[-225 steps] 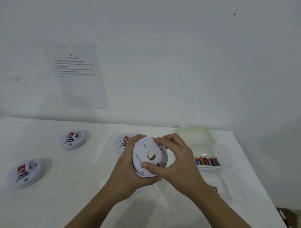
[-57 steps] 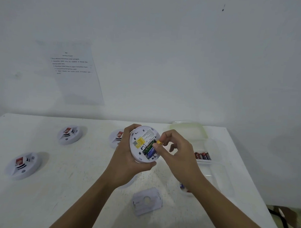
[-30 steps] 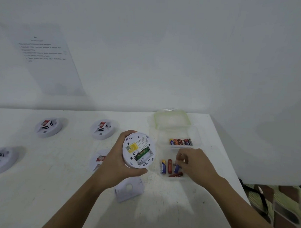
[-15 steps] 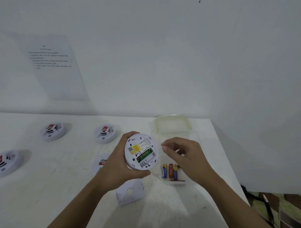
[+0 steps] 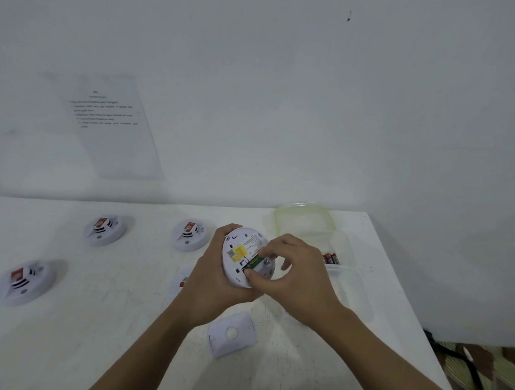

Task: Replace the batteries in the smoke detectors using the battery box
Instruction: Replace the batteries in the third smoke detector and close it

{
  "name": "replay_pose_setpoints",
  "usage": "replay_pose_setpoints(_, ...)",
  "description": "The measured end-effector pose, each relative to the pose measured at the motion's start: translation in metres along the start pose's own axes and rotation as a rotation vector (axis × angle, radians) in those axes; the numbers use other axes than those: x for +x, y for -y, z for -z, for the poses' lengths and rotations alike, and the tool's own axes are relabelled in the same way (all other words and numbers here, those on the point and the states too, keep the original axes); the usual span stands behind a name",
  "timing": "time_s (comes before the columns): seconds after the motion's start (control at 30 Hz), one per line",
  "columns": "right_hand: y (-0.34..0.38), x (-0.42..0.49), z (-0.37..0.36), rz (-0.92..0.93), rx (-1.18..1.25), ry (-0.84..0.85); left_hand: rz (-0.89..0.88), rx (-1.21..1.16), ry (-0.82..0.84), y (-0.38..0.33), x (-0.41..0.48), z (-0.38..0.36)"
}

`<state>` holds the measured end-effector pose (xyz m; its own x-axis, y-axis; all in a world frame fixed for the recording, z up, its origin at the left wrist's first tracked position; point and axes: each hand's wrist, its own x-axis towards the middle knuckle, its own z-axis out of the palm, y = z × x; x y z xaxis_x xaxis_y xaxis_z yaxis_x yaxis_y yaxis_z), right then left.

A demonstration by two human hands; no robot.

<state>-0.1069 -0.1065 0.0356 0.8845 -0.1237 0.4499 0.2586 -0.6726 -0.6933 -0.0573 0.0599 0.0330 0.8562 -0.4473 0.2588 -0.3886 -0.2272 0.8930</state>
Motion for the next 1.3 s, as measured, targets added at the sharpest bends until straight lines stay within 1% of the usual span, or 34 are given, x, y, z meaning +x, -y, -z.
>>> replay_pose_setpoints(0.2, 0.002, 0.0, -0.003, -0.026, 0.008, -0.043, 0.01, 0.022, 0.033, 0.001, -0.001, -0.001)
replay_pose_setpoints(0.4, 0.001, 0.0, 0.0, -0.097, 0.105, -0.09, 0.025, -0.017, 0.01, -0.003, 0.002, -0.005)
replay_pose_setpoints(0.57, -0.003, 0.002, -0.001, -0.138, 0.06, -0.063, 0.047, -0.026, 0.018, 0.0, 0.003, -0.007)
replay_pose_setpoints(0.67, -0.003, 0.003, -0.001, -0.106, -0.025, -0.043, 0.054, 0.006, 0.029, 0.001, 0.004, -0.007)
replay_pose_setpoints(0.8, -0.004, 0.002, -0.002, -0.009, -0.111, -0.063, 0.051, 0.044, 0.057, 0.001, 0.007, -0.004)
replay_pose_setpoints(0.93, -0.004, -0.001, -0.001, 0.109, -0.111, -0.087, 0.075, -0.002, 0.078, 0.004, 0.007, -0.004)
replay_pose_setpoints(1.0, -0.006, -0.001, 0.002, 0.131, -0.089, -0.061, 0.082, -0.007, 0.066, 0.003, 0.007, -0.007)
replay_pose_setpoints(1.13, -0.015, 0.001, 0.011, 0.13, -0.007, 0.046, 0.089, 0.004, 0.082, 0.003, 0.012, -0.012)
replay_pose_setpoints(1.3, -0.027, 0.006, 0.031, 0.182, 0.039, 0.252, 0.091, 0.011, 0.082, 0.004, 0.019, -0.014)
